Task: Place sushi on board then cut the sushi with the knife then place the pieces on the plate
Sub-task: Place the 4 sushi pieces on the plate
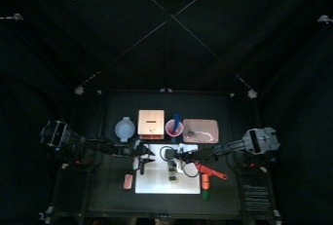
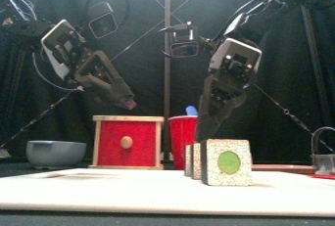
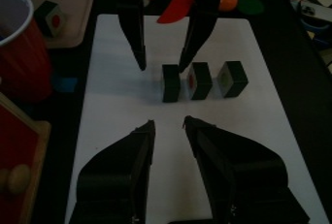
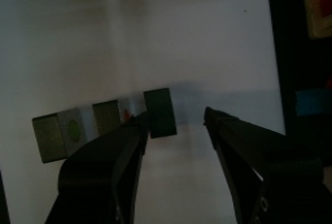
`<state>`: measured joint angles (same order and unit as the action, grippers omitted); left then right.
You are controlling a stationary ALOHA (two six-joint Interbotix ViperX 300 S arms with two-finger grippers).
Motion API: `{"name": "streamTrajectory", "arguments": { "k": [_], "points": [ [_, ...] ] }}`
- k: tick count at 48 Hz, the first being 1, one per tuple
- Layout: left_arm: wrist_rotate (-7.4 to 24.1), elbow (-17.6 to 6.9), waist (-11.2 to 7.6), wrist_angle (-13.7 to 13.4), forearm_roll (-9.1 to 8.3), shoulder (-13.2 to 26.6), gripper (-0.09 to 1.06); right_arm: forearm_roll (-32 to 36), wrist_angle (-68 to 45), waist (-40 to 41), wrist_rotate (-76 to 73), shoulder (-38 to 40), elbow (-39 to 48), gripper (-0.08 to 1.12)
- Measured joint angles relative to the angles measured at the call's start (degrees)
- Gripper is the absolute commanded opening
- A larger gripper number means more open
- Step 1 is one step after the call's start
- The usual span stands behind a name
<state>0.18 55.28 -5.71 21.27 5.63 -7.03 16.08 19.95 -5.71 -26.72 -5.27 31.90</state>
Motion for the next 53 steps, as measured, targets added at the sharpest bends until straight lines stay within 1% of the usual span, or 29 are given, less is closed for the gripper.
{"name": "streamTrajectory", "arguments": {
  "k": [12,18,26,29,34,41,53],
  "points": [
    [0.0,0.1,0.09,0.0,0.00,0.0,0.73,-1.2,-2.0,0.0,0.0,-1.9,-0.1,0.82],
    [0.0,0.1,0.00,0.0,0.00,0.0,0.73,-1.2,-2.3,0.0,-0.1,-2.8,-0.1,0.76],
    [0.1,0.1,0.00,0.0,0.00,0.1,0.73,-1.8,-3.5,0.1,0.0,-3.6,-0.2,0.63],
    [0.1,0.0,0.09,0.0,0.00,0.0,0.73,-2.4,-3.8,0.2,-0.1,-3.6,-0.1,0.61],
    [0.0,0.1,0.09,0.0,0.00,0.0,0.73,-3.3,-3.7,0.4,-0.1,-3.3,0.4,0.61],
    [0.1,0.1,0.09,0.1,0.00,0.0,0.73,-4.2,-2.1,1.9,-0.2,0.9,3.1,0.61],
    [0.1,0.1,0.18,0.1,0.00,0.0,0.73,-6.2,3.4,10.6,-0.5,14.4,11.1,0.61]
  ]
}}
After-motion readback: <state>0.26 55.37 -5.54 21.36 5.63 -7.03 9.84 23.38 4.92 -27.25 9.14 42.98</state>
